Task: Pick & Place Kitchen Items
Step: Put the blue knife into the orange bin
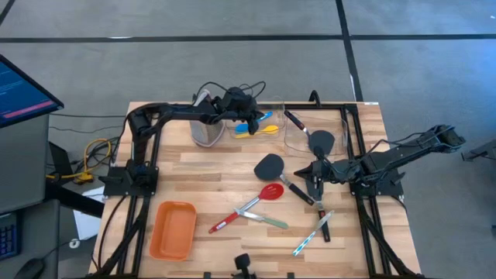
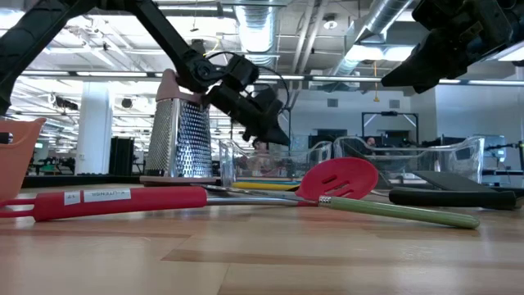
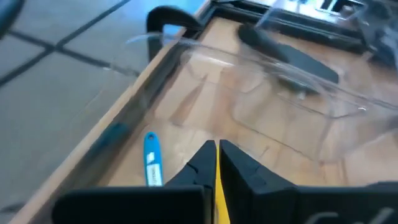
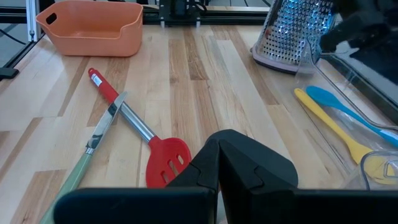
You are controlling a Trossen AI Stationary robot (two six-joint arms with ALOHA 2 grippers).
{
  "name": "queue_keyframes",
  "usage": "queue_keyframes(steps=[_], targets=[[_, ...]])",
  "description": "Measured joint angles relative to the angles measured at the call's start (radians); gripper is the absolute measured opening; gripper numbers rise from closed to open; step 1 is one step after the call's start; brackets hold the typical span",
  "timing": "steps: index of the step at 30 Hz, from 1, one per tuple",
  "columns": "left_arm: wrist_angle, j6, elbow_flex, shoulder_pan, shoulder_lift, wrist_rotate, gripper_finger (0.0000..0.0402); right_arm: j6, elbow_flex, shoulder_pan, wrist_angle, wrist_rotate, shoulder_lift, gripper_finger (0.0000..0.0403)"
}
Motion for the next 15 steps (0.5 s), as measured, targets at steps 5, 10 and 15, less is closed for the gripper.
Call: queue_keyframes(steps=[5,10,15], targets=[[-0.014,0.054,0.0,-0.031,-0.071,0.0,0.0001,0.0,0.0,0.0,0.0,0.0,0.0,0.0001],[-0.14,0.107,0.0,-0.082,-0.196,0.0,0.0001,0.0,0.0,0.0,0.0,0.0,0.0,0.0001],[-0.329,0.157,-0.007,-0.167,-0.325,0.0,0.0001,0.0,0.0,0.0,0.0,0.0,0.0,0.0001]])
